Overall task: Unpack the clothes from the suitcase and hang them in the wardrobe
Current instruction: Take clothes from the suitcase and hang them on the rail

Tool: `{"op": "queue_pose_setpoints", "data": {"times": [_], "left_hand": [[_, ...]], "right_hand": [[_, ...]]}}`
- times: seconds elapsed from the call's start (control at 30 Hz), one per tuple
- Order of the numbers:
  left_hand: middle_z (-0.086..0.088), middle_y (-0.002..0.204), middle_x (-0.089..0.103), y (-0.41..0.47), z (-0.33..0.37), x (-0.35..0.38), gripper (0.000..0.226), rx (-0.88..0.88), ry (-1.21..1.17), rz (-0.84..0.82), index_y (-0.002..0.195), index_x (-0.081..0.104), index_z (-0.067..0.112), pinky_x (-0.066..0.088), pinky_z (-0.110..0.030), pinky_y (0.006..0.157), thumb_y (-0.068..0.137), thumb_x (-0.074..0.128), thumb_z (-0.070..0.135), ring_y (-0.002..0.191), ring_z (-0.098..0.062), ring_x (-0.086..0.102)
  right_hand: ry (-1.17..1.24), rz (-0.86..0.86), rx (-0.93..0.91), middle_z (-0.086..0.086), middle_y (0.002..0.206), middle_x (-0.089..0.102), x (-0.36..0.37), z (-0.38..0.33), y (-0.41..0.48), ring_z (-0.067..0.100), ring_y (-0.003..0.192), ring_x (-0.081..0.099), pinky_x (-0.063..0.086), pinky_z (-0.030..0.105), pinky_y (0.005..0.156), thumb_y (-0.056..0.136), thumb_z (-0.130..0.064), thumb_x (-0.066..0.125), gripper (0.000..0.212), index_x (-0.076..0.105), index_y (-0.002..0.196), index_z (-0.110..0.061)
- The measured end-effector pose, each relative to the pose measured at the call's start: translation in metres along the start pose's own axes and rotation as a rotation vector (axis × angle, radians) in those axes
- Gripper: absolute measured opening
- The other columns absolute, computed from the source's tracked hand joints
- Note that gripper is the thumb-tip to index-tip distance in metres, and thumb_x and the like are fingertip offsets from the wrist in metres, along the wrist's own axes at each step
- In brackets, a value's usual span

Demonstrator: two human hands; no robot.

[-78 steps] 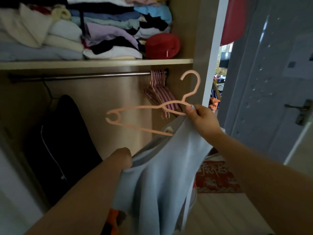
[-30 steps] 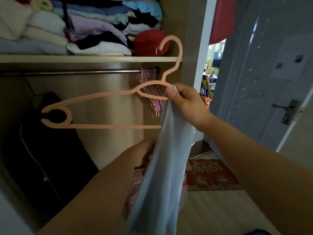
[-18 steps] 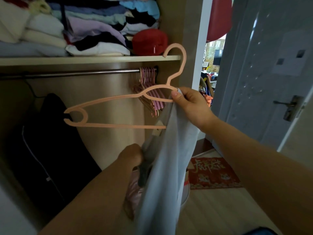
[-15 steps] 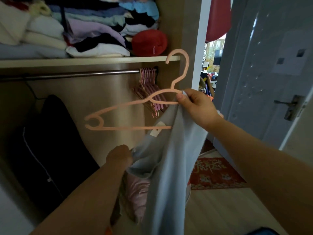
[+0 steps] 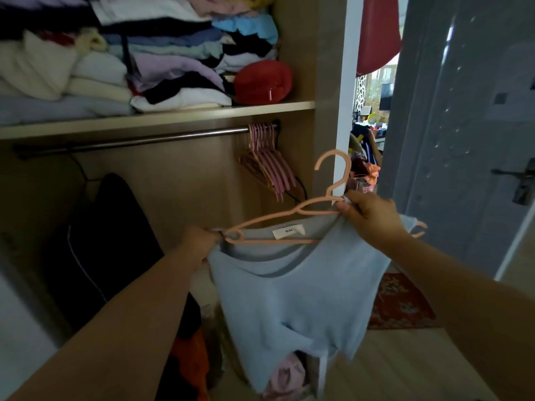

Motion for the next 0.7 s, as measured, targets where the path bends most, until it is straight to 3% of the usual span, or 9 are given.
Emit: {"op": "queue_pose_setpoints", "data": {"times": [0.1,0.2,0.33,0.4,0.47,0.53,0.63,0.7], "left_hand": [[-0.016,0.090,0.067,-0.007,0.025,0.003,0.016,0.094,0.092,0.022,0.088,0.069,-0.001,0.048,-0.029,0.062,0.076,0.072,0.007,0.074,-0.026,0.062],[-0.021,0.084,0.066,-0.016,0.047,0.013,0.015,0.167,0.192,0.003,0.083,0.067,-0.003,0.047,-0.029,0.058,0.076,0.069,0.011,0.072,-0.030,0.065],[-0.010,0.063,0.057,-0.032,0.066,0.037,0.019,0.153,0.181,-0.203,0.082,0.063,0.003,0.047,-0.023,0.042,0.085,0.066,0.021,0.050,-0.017,0.055],[-0.003,0.068,0.058,-0.029,0.075,0.034,0.024,0.293,0.307,-0.188,0.083,0.065,0.012,0.044,-0.021,0.050,0.089,0.061,0.034,0.058,-0.013,0.054],[0.001,0.080,0.063,-0.026,0.085,0.025,0.024,0.522,0.500,-0.130,0.086,0.071,0.021,0.043,-0.022,0.069,0.087,0.061,0.042,0.074,-0.013,0.058],[0.000,0.082,0.063,-0.024,0.082,0.024,0.016,0.601,0.507,-0.238,0.082,0.072,0.022,0.043,-0.022,0.079,0.086,0.066,0.037,0.081,-0.014,0.058],[0.002,0.061,0.043,-0.028,0.070,0.029,0.028,0.607,0.461,-0.342,0.064,0.055,0.018,0.031,-0.013,0.052,0.091,0.062,0.016,0.058,-0.007,0.040],[0.002,0.059,0.037,-0.025,0.065,0.026,0.025,0.648,0.410,-0.277,0.068,0.053,0.009,0.028,-0.015,0.049,0.092,0.059,0.009,0.056,-0.007,0.032]], "right_hand": [[-0.005,0.004,0.007,-0.002,0.072,0.054,0.005,0.000,-0.005,0.023,0.080,0.051,0.024,0.031,0.071,0.094,-0.044,0.038,0.031,0.056,0.080,-0.023],[0.001,-0.014,-0.023,-0.009,0.073,0.051,0.017,-0.010,-0.009,0.022,0.080,0.052,0.026,0.032,0.070,0.095,-0.039,0.044,0.022,0.049,0.075,-0.031],[0.063,0.016,0.098,-0.006,0.073,0.052,0.028,-0.013,-0.007,0.019,0.077,0.050,0.032,0.032,0.069,0.095,-0.038,0.048,0.021,0.051,0.075,-0.030],[0.113,0.028,0.175,-0.005,0.073,0.052,0.029,-0.008,-0.007,0.017,0.076,0.047,0.034,0.032,0.071,0.095,-0.039,0.047,0.029,0.045,0.068,-0.031],[0.139,0.040,0.203,-0.004,0.072,0.052,0.025,-0.007,-0.006,0.016,0.075,0.046,0.036,0.034,0.075,0.096,-0.039,0.046,0.033,0.042,0.063,-0.034],[0.131,0.044,0.212,-0.003,0.074,0.054,0.023,-0.006,-0.004,0.017,0.076,0.047,0.037,0.035,0.080,0.096,-0.040,0.045,0.028,0.047,0.069,-0.033],[0.123,0.046,0.186,-0.004,0.075,0.055,0.023,-0.010,0.000,0.022,0.084,0.055,0.036,0.036,0.080,0.095,-0.043,0.045,0.021,0.052,0.077,-0.034],[0.104,0.012,0.183,-0.005,0.078,0.056,0.024,-0.009,0.000,0.024,0.091,0.056,0.036,0.036,0.082,0.093,-0.049,0.045,0.023,0.055,0.079,-0.034]]}}
Point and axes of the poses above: each hand's wrist, its own y-axis towards the middle knuckle, its own x-axis out of the palm, z = x × y, the point moved 4 cm from there along y, towards the middle knuckle
